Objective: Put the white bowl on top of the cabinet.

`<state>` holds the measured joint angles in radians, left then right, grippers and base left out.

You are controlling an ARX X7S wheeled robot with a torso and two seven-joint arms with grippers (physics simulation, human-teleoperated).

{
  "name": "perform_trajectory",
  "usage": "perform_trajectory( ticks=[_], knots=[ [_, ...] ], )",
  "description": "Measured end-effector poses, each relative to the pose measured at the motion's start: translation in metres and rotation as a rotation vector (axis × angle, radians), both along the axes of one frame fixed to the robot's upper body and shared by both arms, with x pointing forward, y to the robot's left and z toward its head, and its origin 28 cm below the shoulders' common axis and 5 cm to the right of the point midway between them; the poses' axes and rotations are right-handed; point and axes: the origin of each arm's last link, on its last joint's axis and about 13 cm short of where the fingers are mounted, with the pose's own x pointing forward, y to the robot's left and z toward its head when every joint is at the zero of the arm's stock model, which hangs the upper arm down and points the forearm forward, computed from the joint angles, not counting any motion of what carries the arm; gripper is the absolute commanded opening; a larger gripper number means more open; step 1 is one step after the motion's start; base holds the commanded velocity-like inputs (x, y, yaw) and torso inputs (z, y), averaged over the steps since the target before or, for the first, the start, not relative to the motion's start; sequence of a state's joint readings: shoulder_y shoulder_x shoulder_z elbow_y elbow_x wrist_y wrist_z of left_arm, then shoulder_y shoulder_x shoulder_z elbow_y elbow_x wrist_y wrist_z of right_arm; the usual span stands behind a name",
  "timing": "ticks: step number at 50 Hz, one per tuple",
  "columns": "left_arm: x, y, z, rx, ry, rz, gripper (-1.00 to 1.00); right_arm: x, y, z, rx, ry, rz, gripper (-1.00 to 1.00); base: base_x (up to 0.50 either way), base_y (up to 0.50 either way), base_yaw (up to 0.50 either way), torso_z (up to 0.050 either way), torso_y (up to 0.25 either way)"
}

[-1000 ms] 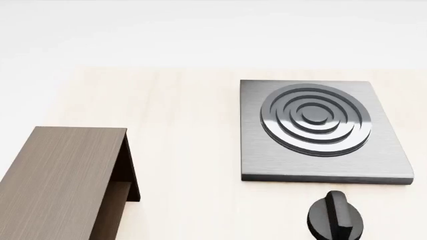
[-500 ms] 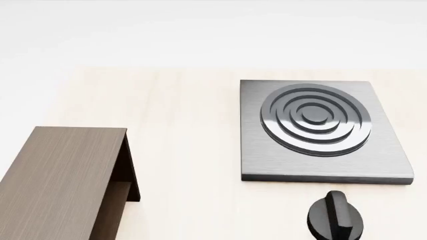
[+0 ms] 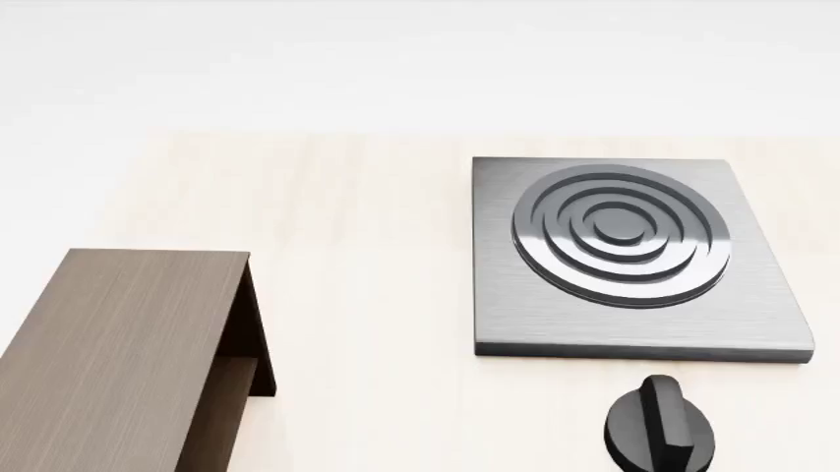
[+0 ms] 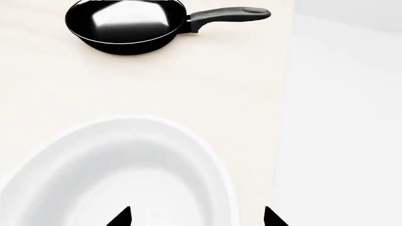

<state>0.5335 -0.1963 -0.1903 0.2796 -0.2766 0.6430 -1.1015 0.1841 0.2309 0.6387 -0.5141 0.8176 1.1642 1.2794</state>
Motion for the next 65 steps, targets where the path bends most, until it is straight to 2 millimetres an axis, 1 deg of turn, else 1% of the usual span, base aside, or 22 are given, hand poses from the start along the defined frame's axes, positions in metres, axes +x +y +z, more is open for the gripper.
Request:
perform_trajectory(
  ticks=[8,24,36,37,50,65],
  knots=[
    [0.0,0.0,0.0,-0.001,0.0,0.0,1.0,0.001,-0.004,-0.007,0.019,0.021,-0.01,1.0,0.0,0.0,0.0,0.0,0.0],
    [0.0,0.0,0.0,0.0,0.0,0.0,1.0,0.006,-0.008,-0.012,0.04,-0.021,-0.034,1.0,0.0,0.0,0.0,-0.001,0.0],
    [0.0,0.0,0.0,-0.001,0.001,0.0,1.0,0.007,-0.008,-0.014,0.041,-0.045,-0.042,1.0,0.0,0.0,0.0,-0.002,0.0],
    [0.0,0.0,0.0,-0.001,0.001,0.0,1.0,0.007,-0.008,-0.014,0.041,-0.048,-0.042,-1.0,0.0,0.0,0.0,0.0,0.0],
    [0.0,0.0,-0.001,-0.002,0.0,-0.001,1.0,0.005,-0.024,-0.024,0.013,0.011,-0.1,-1.0,0.0,0.0,0.0,-0.002,0.0],
    [0.0,0.0,-0.001,-0.006,-0.001,-0.002,1.0,0.005,-0.028,-0.025,0.008,0.018,-0.112,-1.0,0.0,0.0,0.0,-0.002,0.0]
  ],
)
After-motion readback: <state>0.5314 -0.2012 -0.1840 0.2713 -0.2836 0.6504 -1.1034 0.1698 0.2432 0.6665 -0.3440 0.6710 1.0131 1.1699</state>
